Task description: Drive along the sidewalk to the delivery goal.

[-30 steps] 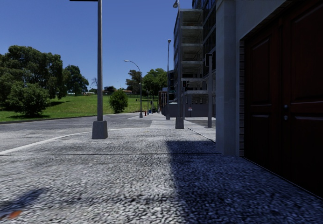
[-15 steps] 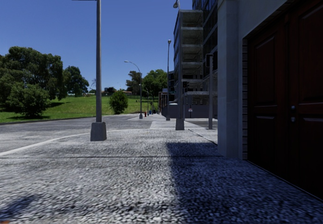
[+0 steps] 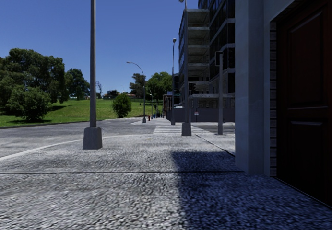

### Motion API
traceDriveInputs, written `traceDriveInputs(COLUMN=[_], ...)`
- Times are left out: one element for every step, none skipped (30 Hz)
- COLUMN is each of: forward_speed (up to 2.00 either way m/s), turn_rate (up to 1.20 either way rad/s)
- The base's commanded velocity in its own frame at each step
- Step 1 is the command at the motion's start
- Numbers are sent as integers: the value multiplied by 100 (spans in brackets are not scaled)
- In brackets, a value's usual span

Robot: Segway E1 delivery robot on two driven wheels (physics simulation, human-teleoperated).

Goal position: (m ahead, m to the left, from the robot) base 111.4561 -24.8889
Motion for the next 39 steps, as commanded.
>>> traceDriveInputs(forward_speed=[190,190,190,190,190,190,190,191,191,191,191,191,191,191,191,191,191,191,191,191,191,191,191,191,191,191,191,191,191,191,191,191,191,191,191,191,191,191,191], turn_rate=[0,0,0,0,0,0,0,0,0,0,0,0,0,0,0,0,0,0,0,0,0,0,0,0,-3,-6,-10,-10,-12,-18,-22,-22,-26,-27,-27,-30,-34,-39,-39])
